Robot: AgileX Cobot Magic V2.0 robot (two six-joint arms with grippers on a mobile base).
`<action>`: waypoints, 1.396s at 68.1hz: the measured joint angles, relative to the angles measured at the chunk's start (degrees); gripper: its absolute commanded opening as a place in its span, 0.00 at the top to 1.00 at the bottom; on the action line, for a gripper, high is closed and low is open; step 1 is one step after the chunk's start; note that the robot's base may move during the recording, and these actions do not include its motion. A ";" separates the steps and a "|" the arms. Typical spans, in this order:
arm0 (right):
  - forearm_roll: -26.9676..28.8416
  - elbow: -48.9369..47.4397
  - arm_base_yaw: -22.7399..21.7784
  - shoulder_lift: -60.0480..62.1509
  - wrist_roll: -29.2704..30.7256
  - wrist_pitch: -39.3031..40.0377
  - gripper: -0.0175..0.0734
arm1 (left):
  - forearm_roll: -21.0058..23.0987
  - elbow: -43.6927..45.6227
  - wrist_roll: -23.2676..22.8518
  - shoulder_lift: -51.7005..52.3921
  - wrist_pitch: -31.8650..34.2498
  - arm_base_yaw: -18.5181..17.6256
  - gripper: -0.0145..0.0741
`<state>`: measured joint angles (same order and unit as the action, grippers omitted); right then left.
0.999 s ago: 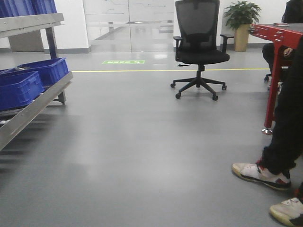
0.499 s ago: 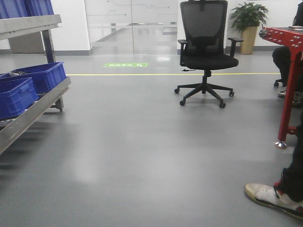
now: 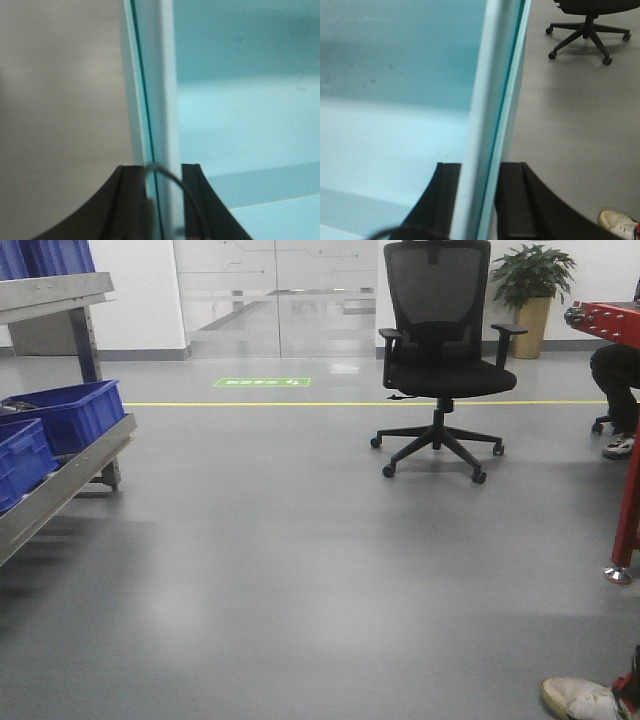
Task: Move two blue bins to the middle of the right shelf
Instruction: 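Drive across the floor carrying the bin in both grippers, then turn the base toward the rack of dark-blue bins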
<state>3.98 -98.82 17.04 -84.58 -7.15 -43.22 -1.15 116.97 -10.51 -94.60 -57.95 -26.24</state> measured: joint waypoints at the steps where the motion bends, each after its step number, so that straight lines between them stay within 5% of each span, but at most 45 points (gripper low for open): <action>1: 0.00 0.00 0.00 0.00 0.00 0.00 0.98 | 0.00 0.00 0.00 0.00 0.00 0.00 0.96; 95: 0.00 0.00 0.00 -0.03 0.00 0.00 0.98 | 0.00 0.00 0.00 0.00 0.00 0.00 0.96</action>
<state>3.98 -98.82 17.04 -84.61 -7.15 -43.22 -1.15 116.97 -10.51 -94.60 -57.95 -26.24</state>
